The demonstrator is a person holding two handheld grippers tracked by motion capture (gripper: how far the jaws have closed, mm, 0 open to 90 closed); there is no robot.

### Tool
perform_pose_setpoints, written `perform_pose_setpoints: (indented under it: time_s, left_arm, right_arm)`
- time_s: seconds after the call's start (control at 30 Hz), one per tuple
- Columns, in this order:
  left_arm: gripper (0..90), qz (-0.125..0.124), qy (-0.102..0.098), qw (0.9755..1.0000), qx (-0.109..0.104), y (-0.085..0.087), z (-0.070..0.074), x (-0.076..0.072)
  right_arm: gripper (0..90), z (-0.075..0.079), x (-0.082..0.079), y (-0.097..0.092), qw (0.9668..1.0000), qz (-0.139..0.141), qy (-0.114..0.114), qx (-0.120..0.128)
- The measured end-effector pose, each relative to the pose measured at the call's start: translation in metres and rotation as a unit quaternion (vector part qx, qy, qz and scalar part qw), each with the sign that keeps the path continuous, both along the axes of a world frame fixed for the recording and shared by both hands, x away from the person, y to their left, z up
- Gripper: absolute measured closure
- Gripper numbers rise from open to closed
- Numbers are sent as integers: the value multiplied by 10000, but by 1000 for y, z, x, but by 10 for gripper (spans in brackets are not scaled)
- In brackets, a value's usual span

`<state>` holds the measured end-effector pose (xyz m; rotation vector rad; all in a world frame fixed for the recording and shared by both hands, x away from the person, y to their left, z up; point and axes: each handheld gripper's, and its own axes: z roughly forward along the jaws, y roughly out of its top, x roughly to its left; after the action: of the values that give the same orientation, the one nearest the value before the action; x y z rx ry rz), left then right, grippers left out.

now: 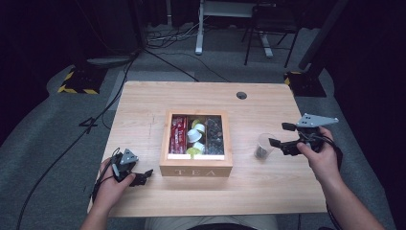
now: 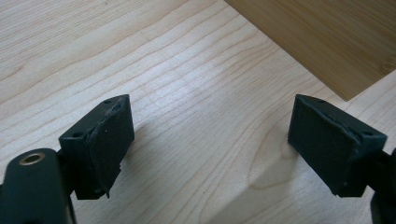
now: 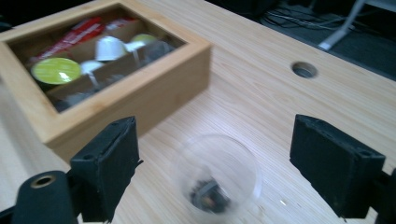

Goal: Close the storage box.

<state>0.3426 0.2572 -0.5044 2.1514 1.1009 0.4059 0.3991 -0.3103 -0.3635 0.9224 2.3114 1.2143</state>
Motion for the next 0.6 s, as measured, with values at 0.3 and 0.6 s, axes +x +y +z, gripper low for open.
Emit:
perform_pose_setpoints:
  time_s: [0.3,0.6]
  left_arm:
    - [148,19,3,10000,29,10,0,4]
    - [136,-31,15,10000,16,11,0,5]
  right_arm:
    - [197,-19,7,-43,9989,-329,183,-290]
    - [206,-57,20,-83,9956,-445,572,-601]
